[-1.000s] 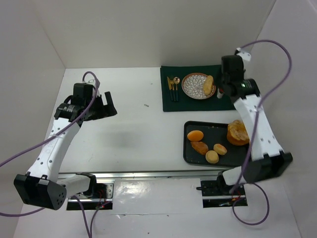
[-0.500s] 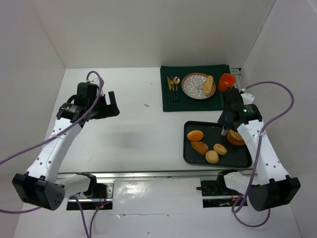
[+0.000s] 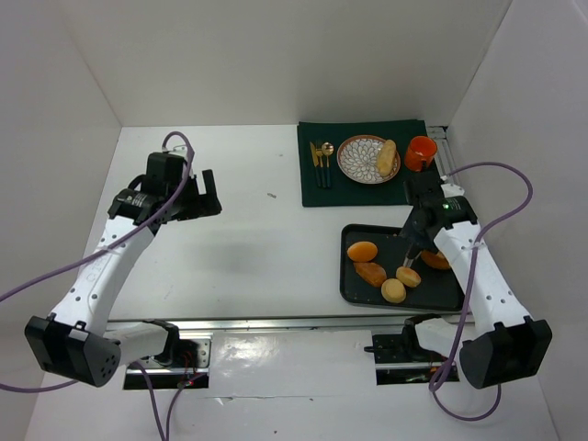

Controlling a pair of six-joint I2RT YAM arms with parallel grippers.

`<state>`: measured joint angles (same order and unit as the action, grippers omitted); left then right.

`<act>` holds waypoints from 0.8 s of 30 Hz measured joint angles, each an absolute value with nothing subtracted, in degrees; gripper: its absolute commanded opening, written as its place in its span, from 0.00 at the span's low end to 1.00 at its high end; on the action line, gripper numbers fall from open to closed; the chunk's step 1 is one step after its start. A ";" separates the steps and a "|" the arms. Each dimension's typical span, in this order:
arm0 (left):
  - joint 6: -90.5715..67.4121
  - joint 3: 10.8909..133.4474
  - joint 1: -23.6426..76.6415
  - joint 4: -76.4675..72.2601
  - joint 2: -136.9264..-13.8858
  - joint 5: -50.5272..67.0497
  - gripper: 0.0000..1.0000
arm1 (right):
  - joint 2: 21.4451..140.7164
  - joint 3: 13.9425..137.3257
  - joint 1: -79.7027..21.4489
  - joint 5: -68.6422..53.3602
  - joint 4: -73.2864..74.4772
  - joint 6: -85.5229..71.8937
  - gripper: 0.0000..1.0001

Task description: Place the bread

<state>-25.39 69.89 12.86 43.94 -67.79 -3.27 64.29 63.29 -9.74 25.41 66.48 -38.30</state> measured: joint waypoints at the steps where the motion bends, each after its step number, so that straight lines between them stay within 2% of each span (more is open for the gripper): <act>1: -25.36 69.89 12.86 43.97 -67.92 -3.46 1.00 | 64.36 63.20 -9.74 25.06 66.59 -38.30 0.54; 24: -25.41 70.65 13.39 44.10 -68.55 -5.85 1.00 | 59.27 63.18 -9.72 23.35 69.36 -41.10 0.52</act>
